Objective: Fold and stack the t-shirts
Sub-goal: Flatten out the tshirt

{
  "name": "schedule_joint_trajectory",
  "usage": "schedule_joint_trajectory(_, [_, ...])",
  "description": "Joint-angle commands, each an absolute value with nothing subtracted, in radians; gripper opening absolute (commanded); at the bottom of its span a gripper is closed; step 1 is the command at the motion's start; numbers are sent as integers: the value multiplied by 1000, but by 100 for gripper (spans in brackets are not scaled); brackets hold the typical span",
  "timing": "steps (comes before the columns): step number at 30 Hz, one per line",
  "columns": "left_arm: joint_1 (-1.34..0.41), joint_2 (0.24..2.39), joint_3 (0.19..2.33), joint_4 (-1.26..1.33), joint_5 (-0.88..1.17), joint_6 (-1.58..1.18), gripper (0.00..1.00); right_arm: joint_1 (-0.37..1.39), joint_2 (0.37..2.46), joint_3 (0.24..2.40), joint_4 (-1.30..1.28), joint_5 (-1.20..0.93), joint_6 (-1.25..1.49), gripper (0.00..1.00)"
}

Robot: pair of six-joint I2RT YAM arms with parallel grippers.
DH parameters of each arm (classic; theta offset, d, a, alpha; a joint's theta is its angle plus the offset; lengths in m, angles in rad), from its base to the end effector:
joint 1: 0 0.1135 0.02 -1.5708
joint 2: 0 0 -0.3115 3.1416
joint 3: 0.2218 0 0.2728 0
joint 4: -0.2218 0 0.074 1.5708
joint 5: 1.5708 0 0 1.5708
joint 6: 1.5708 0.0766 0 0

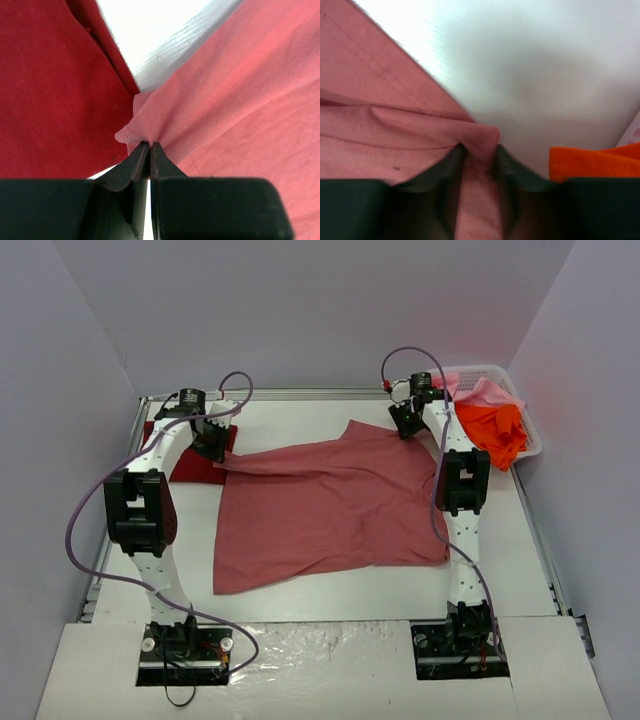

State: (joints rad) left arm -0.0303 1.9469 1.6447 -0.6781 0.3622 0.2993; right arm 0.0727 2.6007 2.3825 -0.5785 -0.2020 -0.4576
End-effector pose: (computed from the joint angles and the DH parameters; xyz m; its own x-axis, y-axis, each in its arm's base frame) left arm 0.4864 -0.0419 0.2603 -0.7269 0.2979 -0.6188 0.4603 0.8800 -0.1171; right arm 0.6612 0.0636 0.1683 -0.5466 -0.4738 -0.6905 -0.5044 0.8445 -0.1802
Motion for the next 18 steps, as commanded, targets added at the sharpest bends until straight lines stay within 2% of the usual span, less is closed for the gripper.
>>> schedule_joint_trajectory(1, [-20, 1893, 1646, -681, 362, 307, 3, 64, 2637, 2368, -609, -215, -463, 15])
schedule_joint_trajectory(4, [-20, 1894, 1640, -678, 367, 301, 2, 66, 2626, 2356, -609, -225, -468, 0])
schedule_joint_trajectory(11, [-20, 1901, 1661, -658, 341, 261, 2, 66, 2534, 2356, -606, -204, -460, 0])
schedule_joint_trajectory(18, [-20, 1896, 1885, -627, 256, 123, 3, 64, 2302, 2427, -572, -176, -442, 0])
